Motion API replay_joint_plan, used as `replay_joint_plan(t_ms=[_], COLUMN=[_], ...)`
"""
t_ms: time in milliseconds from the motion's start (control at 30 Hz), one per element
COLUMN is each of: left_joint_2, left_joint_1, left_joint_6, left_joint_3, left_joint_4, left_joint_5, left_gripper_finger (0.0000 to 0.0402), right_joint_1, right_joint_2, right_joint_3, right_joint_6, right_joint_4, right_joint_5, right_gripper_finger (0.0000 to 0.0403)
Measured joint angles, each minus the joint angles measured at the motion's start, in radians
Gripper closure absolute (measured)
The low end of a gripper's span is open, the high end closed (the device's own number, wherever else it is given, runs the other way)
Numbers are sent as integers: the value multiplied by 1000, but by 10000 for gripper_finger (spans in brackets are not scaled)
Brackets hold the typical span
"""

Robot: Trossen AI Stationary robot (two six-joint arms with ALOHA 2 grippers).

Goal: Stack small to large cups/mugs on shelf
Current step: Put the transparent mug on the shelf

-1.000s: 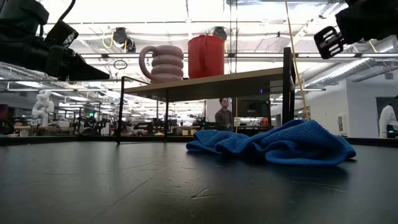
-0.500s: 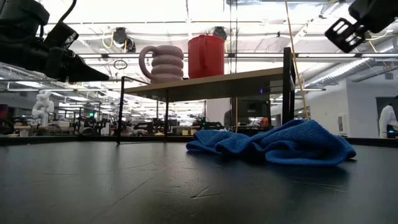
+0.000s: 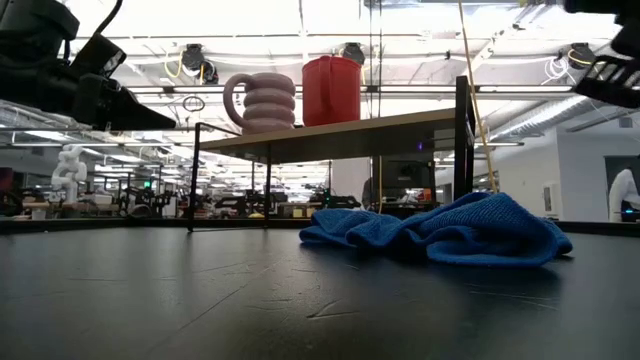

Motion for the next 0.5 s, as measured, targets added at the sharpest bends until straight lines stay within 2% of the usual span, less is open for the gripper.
replay_joint_plan(t_ms=[233, 500], left_joint_2=[0, 0], left_joint_1=[0, 0], left_joint_6=[-7, -47], left_joint_3=[0, 0], left_joint_4=[12, 10], left_joint_5=[0, 3], left_gripper_finger=[398, 398], right_joint_1=[63, 71], right_joint_2=[11, 21], right_joint_3=[43, 55], right_joint_6=[37, 79], right_joint_4=[88, 84], right_joint_5=[-1, -1], right_gripper_finger=[403, 391])
